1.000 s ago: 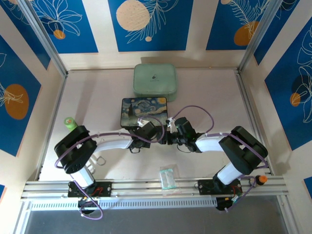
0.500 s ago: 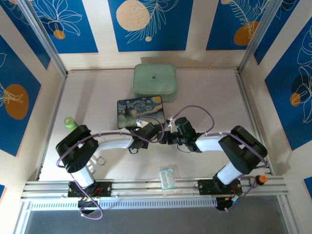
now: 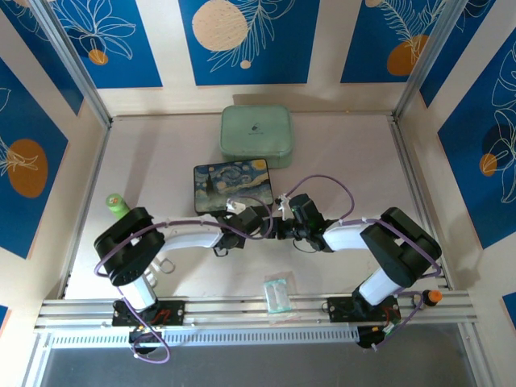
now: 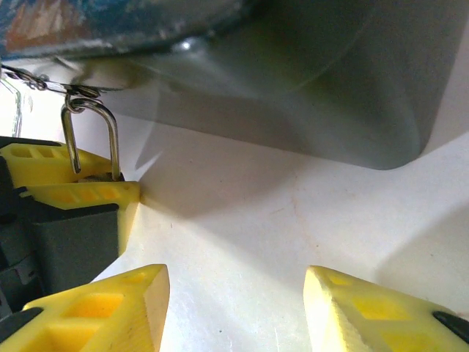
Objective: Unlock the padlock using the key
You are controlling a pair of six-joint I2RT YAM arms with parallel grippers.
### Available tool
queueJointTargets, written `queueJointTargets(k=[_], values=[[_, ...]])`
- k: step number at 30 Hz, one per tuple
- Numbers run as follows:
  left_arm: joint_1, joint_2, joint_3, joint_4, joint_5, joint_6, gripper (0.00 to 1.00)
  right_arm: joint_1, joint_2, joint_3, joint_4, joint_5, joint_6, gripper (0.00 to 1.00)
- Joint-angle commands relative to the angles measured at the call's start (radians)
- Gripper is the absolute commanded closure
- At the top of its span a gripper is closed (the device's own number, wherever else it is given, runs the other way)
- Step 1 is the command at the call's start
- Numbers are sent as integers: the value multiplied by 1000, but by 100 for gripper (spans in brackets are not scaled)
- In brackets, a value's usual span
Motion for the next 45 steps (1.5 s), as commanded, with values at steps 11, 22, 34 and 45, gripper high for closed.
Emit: queueJointTargets(k=[11, 22, 34, 45], values=[[-68, 9, 1, -71, -91, -34, 76, -8, 5, -33, 21, 7, 17, 48], [-111, 47, 61, -142, -142, -28, 76, -15, -20, -65, 28, 20, 19, 48], [-147, 101, 112, -140, -100, -52, 76, -26, -32, -77, 24, 15, 15, 48], [-161, 101, 135, -167, -97, -62, 73, -38, -18, -80, 29, -2, 15, 48]])
